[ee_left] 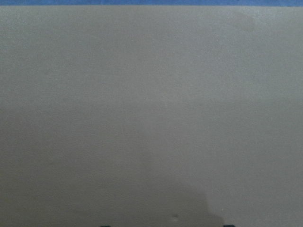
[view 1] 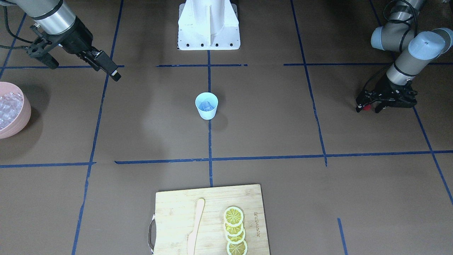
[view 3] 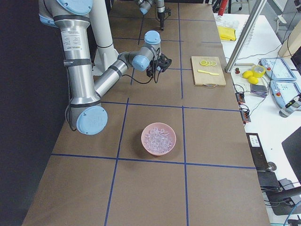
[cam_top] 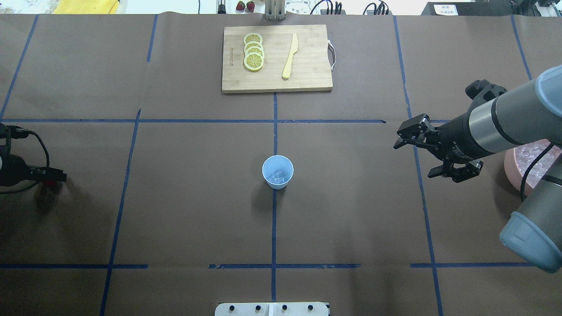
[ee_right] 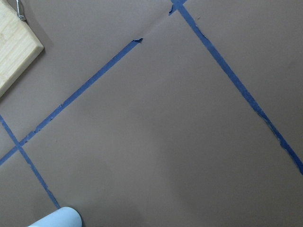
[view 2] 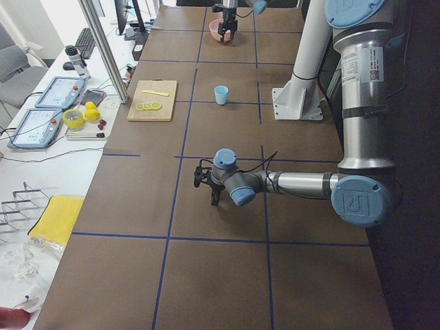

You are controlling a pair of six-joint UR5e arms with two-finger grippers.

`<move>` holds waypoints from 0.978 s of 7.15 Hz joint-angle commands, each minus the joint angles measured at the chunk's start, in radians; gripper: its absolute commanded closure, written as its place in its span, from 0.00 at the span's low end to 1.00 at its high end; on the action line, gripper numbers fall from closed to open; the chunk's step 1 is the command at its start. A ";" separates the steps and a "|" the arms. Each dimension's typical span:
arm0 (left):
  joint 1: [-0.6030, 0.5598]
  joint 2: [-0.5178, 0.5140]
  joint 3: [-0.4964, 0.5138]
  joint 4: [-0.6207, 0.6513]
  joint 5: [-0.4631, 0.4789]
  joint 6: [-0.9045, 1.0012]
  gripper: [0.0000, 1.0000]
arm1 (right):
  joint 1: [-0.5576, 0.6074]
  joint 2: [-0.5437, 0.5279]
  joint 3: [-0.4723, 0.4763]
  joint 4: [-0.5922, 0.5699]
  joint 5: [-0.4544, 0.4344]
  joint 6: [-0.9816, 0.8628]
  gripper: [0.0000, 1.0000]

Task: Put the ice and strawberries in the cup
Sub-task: 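Lower the left gripper onto the red strawberry and grasp it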

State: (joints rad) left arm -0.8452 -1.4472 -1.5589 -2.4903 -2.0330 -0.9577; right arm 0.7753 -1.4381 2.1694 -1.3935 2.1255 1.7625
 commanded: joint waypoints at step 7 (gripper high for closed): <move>0.002 0.048 -0.043 -0.040 -0.036 0.002 0.88 | -0.002 0.001 -0.011 0.001 -0.006 0.000 0.00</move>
State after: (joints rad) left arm -0.8437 -1.4020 -1.6014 -2.5060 -2.0690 -0.9562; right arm 0.7731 -1.4374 2.1577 -1.3929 2.1200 1.7625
